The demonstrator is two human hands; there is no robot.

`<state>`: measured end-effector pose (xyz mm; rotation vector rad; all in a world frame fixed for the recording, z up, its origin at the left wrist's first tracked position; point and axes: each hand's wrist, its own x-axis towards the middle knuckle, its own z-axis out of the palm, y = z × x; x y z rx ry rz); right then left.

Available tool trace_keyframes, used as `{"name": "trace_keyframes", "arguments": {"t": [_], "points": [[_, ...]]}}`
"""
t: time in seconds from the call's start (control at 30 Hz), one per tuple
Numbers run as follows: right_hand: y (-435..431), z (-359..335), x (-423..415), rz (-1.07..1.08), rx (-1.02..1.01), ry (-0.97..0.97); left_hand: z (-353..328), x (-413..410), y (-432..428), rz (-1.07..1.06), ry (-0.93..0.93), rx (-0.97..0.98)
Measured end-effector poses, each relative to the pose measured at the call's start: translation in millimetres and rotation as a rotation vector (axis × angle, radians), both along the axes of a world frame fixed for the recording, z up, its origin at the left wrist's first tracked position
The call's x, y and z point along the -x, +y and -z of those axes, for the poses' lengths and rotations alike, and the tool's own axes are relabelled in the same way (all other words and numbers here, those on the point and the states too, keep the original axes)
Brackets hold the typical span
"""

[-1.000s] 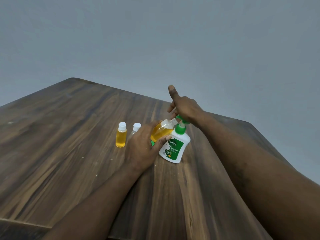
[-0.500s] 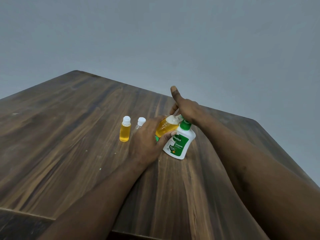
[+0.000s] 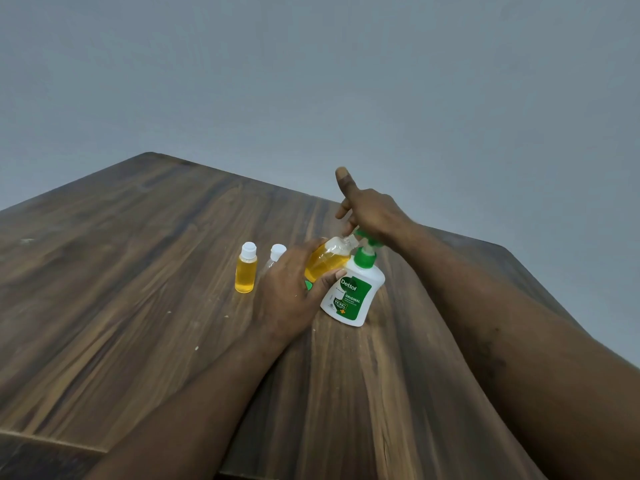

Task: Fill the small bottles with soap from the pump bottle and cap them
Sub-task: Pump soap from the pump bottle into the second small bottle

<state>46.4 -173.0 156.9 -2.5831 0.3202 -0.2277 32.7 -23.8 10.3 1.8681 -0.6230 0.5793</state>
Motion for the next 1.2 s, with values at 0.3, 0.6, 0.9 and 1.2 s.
{"name": "trace_keyframes", "arguments": {"t": [0.3, 0.6, 0.9, 1.2], "points": [[8.5, 11.2, 7.2, -0.017, -0.066, 0.104, 0.5, -1.6, -0.6, 0.003, 0.021, -0.045], [0.5, -1.9, 4.0, 0.005, -0.045, 0.000, 0.0, 0.8, -0.1, -0.001, 0.014, -0.024], [-1.4, 6.6, 0.8, 0.003, -0.001, 0.092, -1.2, 0.1, -0.2, -0.001, 0.006, -0.002], [0.7, 16.6, 2.8, 0.020, -0.030, 0.096, -0.8, 2.2, -1.3, -0.008, 0.027, -0.050]]}}
